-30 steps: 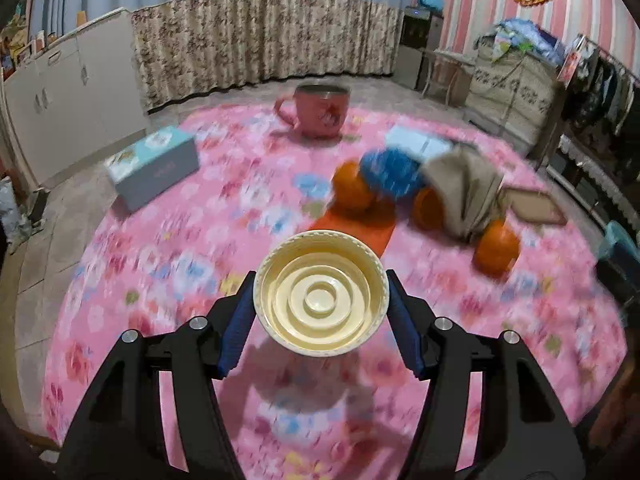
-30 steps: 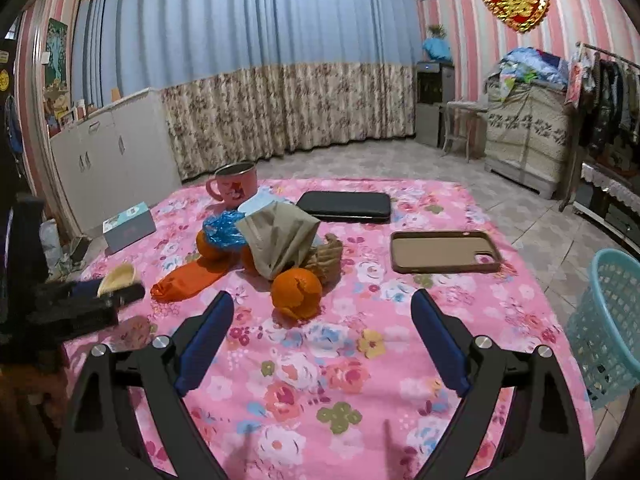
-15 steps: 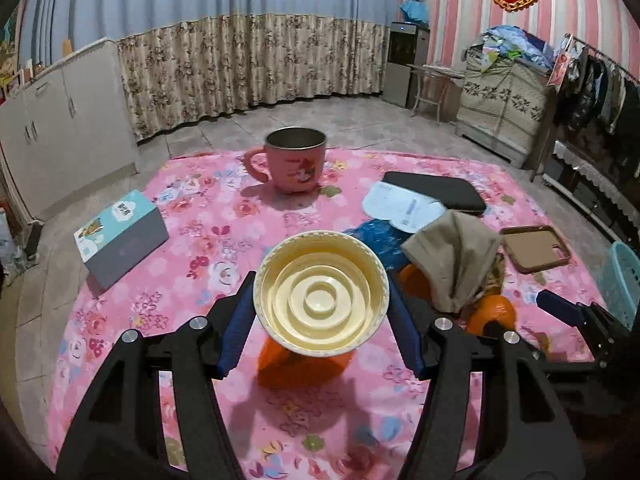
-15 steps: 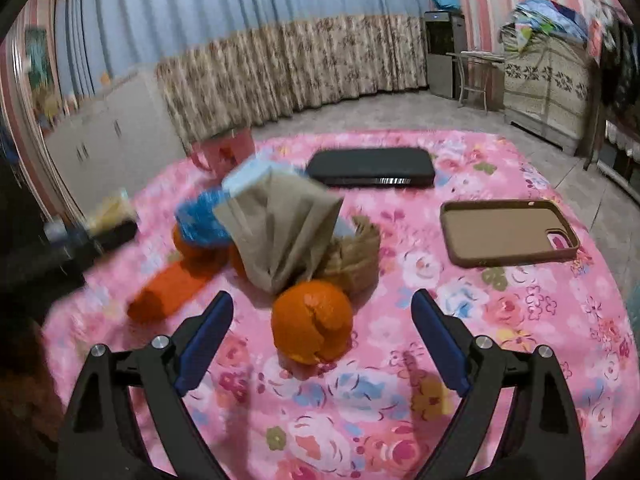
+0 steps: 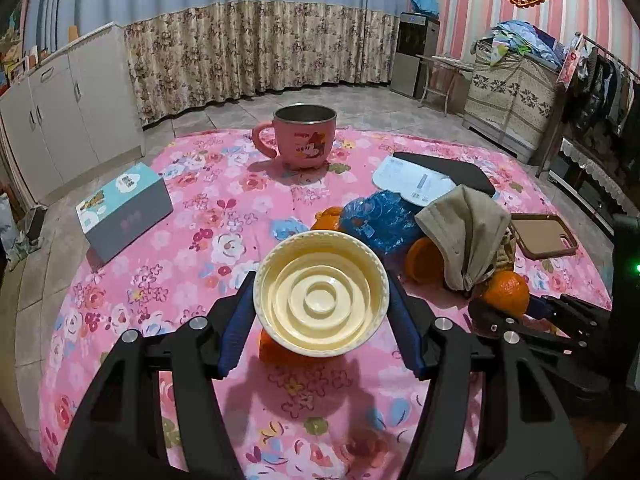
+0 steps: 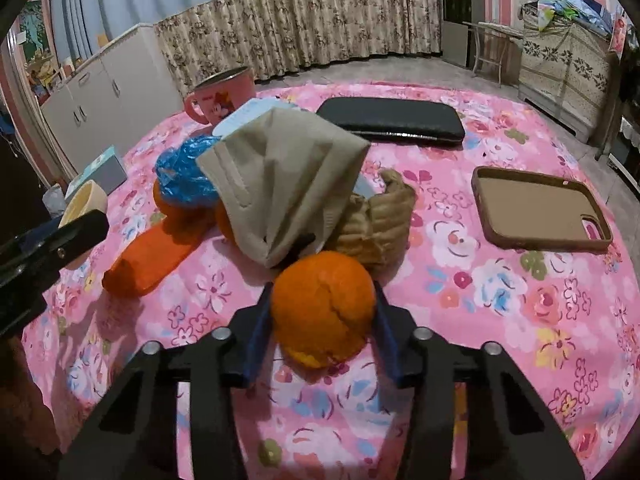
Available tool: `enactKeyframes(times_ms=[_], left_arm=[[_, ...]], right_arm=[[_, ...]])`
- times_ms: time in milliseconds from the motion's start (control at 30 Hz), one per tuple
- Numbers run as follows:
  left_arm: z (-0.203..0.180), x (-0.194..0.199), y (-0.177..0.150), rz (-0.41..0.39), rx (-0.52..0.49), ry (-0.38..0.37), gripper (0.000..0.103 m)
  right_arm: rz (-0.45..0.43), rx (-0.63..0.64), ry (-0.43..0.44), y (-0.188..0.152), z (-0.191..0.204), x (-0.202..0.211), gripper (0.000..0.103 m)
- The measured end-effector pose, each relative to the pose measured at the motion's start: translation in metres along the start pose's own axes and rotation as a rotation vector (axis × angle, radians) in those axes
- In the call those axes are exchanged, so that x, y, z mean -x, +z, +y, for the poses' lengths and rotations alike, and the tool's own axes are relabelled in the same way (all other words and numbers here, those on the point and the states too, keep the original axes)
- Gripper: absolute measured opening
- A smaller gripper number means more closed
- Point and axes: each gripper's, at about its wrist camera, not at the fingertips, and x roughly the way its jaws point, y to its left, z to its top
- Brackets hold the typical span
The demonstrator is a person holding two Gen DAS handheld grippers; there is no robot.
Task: Collect trash
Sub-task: 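Grasp an orange with the right gripper while the left gripper holds the lid, then drop the lid and orange into the wastebasket, opening both grippers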
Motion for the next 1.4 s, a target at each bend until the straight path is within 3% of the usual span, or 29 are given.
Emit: enactKeyframes(times_ms=[133,333,667,833,933,1067,1267,1400], left_arm=[[-0.003,0.002,0.0,-0.009,-0.015,0.002,0.06],[-0.007,0.012,0.001,-0.038,-0.023,-0.006,0.06],[-0.021,0.02,-0.003,-0.056,-0.053,-0.021,0.06],[-0.04,0.032,0.001,-0.077,-0.053,-0.071,0.06],[-0.067,0.04,0.011,-0.107,-0.077,-0.103,0.06],[-0.13,0.05,0.028,-0.145,-0.15,-0.178,0.06],[-0.236,0.043,0.046,-0.164,-0.202,-0.303,0.06],[-0.324,0.032,0.044,-0.135,-0.254,-0.422,0.06]], right_arm=[[-0.034,0.021,0.007,0.001,0.001,0.015,0.041],[-0.185,-0.039,0.023,-0.003,-0.021,0.082,0.041],[-0.253,-0.004,-0.029,0.007,-0.034,0.108,0.041],[-0.32,-0.025,-0.083,0.015,-0.057,0.132,0.041],[-0.355,-0.089,-0.095,0.016,-0.083,0.149,0.041],[-0.386,-0.136,-0.171,0.013,-0.136,0.179,0.042],[-0.34,-0.195,-0.458,-0.016,-0.234,0.217,0.042],[-0.329,-0.317,-0.575,-0.044,-0.293,0.243,0.042]])
